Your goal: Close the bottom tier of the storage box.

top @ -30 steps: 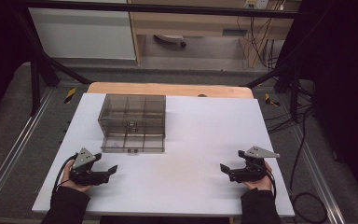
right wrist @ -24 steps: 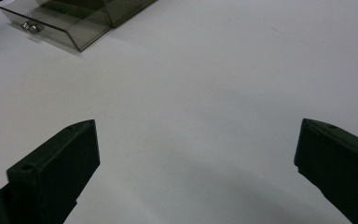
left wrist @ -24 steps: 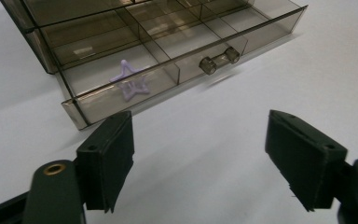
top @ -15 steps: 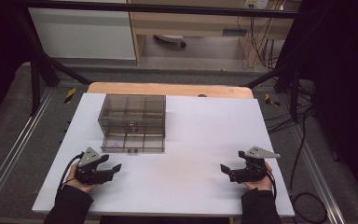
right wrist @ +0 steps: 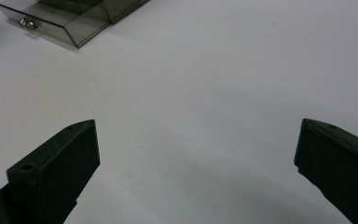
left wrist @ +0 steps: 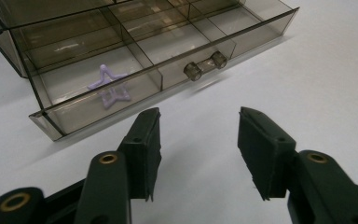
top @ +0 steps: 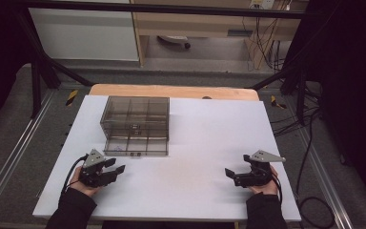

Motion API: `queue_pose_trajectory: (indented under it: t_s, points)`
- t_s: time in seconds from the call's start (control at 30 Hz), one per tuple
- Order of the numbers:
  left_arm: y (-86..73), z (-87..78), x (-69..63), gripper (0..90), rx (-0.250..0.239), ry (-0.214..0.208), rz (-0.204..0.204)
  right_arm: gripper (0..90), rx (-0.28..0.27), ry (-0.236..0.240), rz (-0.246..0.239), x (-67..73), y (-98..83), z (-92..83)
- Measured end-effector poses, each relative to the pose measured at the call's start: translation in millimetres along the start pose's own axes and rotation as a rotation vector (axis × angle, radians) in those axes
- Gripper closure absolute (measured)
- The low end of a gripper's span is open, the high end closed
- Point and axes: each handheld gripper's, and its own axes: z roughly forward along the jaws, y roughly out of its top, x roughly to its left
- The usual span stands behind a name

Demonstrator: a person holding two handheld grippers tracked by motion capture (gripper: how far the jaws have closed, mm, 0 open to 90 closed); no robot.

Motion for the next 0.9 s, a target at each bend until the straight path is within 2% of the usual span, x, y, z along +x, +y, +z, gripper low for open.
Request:
queue_pose_trajectory:
  t_s: [0.43,0.63,0.9]
  points:
    - [11.6,8.0,-3.0,63.2,0.03,0.011,0.014,0.8,0.008,-0.004,-0.004,0.6,-0.8,0.9]
    - [19.8,17.2,-7.7,68.5,0.04,0.024,0.025,0.8,0.009,-0.004,-0.005,0.2,-1.1,0.7]
    - [19.9,25.4,-8.7,77.6,0.054,0.05,0.029,0.8,0.006,-0.004,-0.002,0.1,-1.2,0.5]
